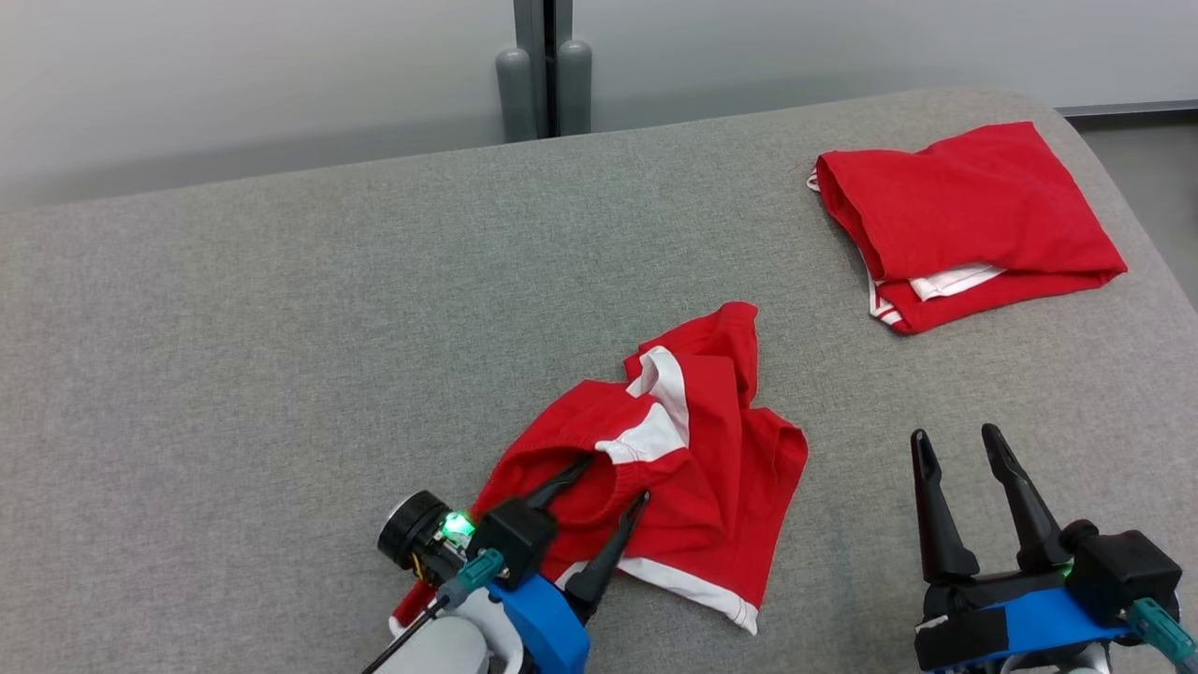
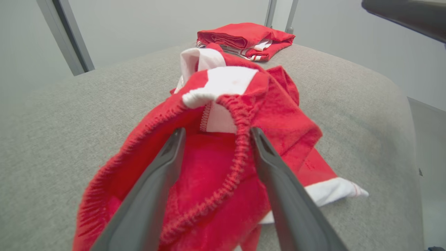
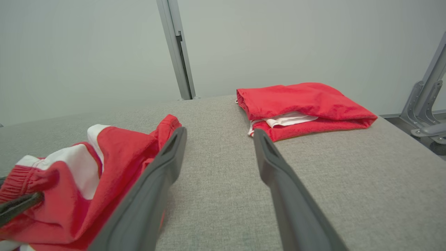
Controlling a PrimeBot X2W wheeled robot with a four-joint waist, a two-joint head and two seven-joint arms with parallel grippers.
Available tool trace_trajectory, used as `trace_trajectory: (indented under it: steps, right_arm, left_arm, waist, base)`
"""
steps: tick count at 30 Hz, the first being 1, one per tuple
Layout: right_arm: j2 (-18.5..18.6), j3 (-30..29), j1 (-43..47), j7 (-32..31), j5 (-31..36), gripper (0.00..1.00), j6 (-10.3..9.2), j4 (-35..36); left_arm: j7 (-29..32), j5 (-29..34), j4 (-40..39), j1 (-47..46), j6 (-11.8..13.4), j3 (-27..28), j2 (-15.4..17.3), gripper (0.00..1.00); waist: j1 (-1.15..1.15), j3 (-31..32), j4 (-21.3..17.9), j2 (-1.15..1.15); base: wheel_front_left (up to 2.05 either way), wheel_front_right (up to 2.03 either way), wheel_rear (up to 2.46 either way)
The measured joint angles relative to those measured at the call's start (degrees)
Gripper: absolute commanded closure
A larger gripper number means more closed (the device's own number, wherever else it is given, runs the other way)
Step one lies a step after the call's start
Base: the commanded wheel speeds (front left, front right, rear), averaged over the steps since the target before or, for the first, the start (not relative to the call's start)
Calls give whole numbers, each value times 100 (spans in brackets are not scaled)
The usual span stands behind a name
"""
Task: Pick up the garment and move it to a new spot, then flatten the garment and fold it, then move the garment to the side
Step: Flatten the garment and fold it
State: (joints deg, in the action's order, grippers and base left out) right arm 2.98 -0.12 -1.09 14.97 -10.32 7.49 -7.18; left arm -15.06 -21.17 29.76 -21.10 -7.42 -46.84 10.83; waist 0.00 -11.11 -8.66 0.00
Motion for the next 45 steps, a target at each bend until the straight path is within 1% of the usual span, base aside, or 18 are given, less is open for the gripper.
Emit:
trace_trajectory:
  steps: [1, 2, 3, 5, 8, 11, 12, 15, 16, 17, 18, 23, 24, 25, 29, 37, 45]
  right_arm:
    - [0, -3, -6, 0, 0, 0, -1, -1]
    - [0, 2, -13, 0, 0, 0, 0, -2]
    - [-1, 13, -19, 0, 0, 0, 0, -4]
    - [-2, 29, -48, 0, 0, 0, 0, -22]
    - [-4, 19, -84, 0, 0, 0, 0, -42]
    - [-4, -10, -86, 0, 1, 0, 0, -71]
    - [-5, -23, -88, 0, 3, 0, 0, -96]
    - [-8, -69, -107, 0, 19, 0, 0, -151]
    - [-8, -69, -107, 0, 19, 0, 0, -151]
    - [-8, -86, -110, 0, 20, 0, 0, -170]
    - [-7, -116, -119, 0, 41, 0, 0, -209]
    - [-8, -147, -192, 0, 62, 0, 0, -288]
    - [-7, -157, -195, 0, 62, 0, 0, -293]
    - [-7, -160, -195, 0, 62, 0, 0, -308]
    - [-8, -155, -195, 0, 60, 0, 0, -341]
    - [-11, -170, -188, 0, 57, 0, 0, -353]
    - [-13, -129, -91, 0, 57, 0, 0, -400]
  left_arm:
    - [-1, -60, 88, -83, 0, -47, -21, 62]
    - [-1, -133, 198, -176, 0, -113, -46, 100]
    - [1, -180, 300, -274, 0, -183, -53, 100]
    - [0, -299, 387, -475, 0, -145, -65, 100]
    - [0, -379, 415, -790, 0, 132, -4, 100]
    - [-1, -419, 445, -994, 0, 512, 148, 100]
    - [0, -468, 472, -1088, 0, 806, 256, 100]
    - [-1, -521, 527, -1193, 37, 1312, 420, 100]
    - [-1, -521, 527, -1193, 37, 1312, 420, 100]
    - [-1, -545, 567, -1215, 40, 1466, 478, 100]
    - [-1, -568, 697, -1218, 57, 1746, 564, 100]
    - [0, -534, 1110, -1165, 83, 2230, 634, 100]
    - [-1, -501, 1160, -1141, 94, 2301, 615, 94]
    - [-1, -453, 1230, -1116, 102, 2350, 587, 0]
    - [0, -264, 1178, -960, 90, 2563, 450, 0]
    - [-1, 219, 305, -182, 73, 3220, 297, 0]
    - [0, 479, 68, 627, 30, 3429, 178, 0]
  waist:
    - [0, -7, -6, 0]
    - [0, -14, -12, 0]
    - [0, -23, -19, 0]
    - [0, -32, -27, 0]
    - [0, -27, -18, 0]
    - [0, -5, -3, 0]
    - [0, 4, -3, 0]
    - [0, 8, -23, 0]
    - [0, 8, -23, 0]
    - [-1, 6, -35, 0]
    - [-1, -10, -63, 0]
    - [0, -58, -129, 0]
    - [0, -66, -127, 0]
    - [0, -69, -125, 0]
    - [0, -66, -54, 1]
    - [0, 146, 256, 0]
    - [-1, 425, 597, 0]
  base:
    - [0, 0, 0]
    - [0, 0, 0]
    - [0, 0, 0]
    - [0, 0, 0]
    - [0, 0, 0]
    - [0, 0, 0]
    - [0, 0, 0]
    - [0, 0, 0]
    - [0, 0, 0]
    - [0, 0, 0]
    - [0, 0, 0]
    - [0, 0, 0]
    - [0, 0, 0]
    - [0, 0, 0]
    - [0, 0, 0]
    - [0, 0, 0]
    - [0, 0, 0]
